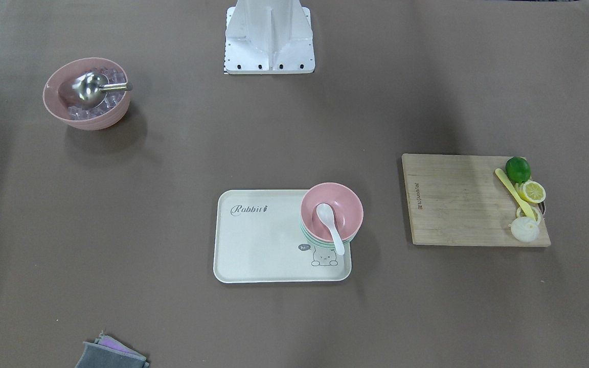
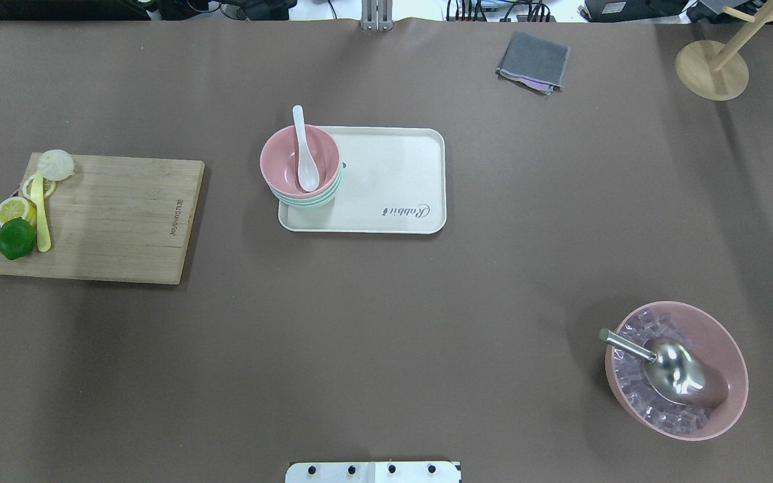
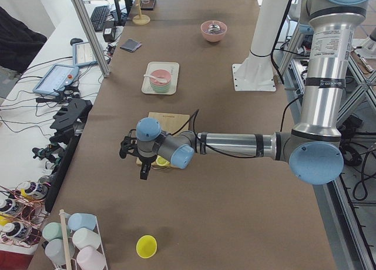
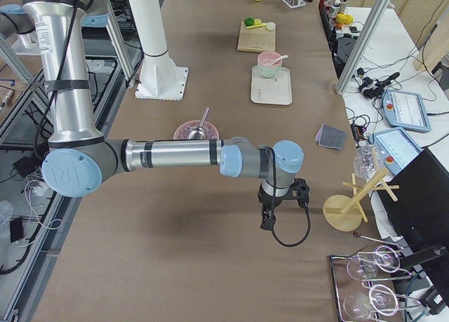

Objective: Stack pink bowl on green and place spoon

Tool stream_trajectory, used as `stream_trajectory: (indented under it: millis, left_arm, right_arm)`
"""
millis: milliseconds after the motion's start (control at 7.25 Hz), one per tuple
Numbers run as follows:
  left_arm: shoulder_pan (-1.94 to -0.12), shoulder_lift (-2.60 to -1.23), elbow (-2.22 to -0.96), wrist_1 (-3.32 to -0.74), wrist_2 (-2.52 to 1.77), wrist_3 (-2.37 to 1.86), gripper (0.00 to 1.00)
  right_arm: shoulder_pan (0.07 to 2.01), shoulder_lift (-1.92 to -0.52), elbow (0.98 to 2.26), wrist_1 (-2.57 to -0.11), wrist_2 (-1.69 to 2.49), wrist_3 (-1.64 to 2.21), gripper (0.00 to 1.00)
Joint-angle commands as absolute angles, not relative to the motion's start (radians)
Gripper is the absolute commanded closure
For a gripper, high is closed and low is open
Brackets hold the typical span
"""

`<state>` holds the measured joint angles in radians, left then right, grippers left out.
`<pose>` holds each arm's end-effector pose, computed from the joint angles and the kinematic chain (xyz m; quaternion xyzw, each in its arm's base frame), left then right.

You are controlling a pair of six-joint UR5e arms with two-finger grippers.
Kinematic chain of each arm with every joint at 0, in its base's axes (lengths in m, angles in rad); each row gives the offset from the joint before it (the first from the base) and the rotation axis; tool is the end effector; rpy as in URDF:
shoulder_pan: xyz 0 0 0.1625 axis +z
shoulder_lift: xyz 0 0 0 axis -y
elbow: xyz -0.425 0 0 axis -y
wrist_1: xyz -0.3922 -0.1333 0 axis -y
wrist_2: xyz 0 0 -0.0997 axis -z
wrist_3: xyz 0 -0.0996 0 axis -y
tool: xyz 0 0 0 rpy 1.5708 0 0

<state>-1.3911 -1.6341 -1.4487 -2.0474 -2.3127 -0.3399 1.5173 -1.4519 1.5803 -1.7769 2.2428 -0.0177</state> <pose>0.0315 -0.5424 0.6363 0.0957 0.3924 0.0020 0.9148 0.0427 -0.5358 0.6197 -0.0426 -0.3288 -0.0208 0.9432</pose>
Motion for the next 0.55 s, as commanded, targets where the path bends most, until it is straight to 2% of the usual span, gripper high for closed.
stream_trajectory:
  millis: [0, 138, 414]
  left_arm:
    - [-1.478, -1.702, -1.451, -1.774, -2.321, -0.095, 0.02]
    - [-1.527, -1.786, -1.457, -1.58, -2.319, 0.019, 0.02]
    - [-1.551, -1.751, -1.508, -1.528, -2.322, 0.121, 0.02]
  right_arm:
    - [1.52, -1.451, 1.631, -1.887, 2.269, -0.023, 0.0]
    - [1.52, -1.453, 1.634, -1.887, 2.275, -0.018, 0.0]
    - [1.52, -1.46, 1.634, -1.887, 2.33, -0.017, 0.0]
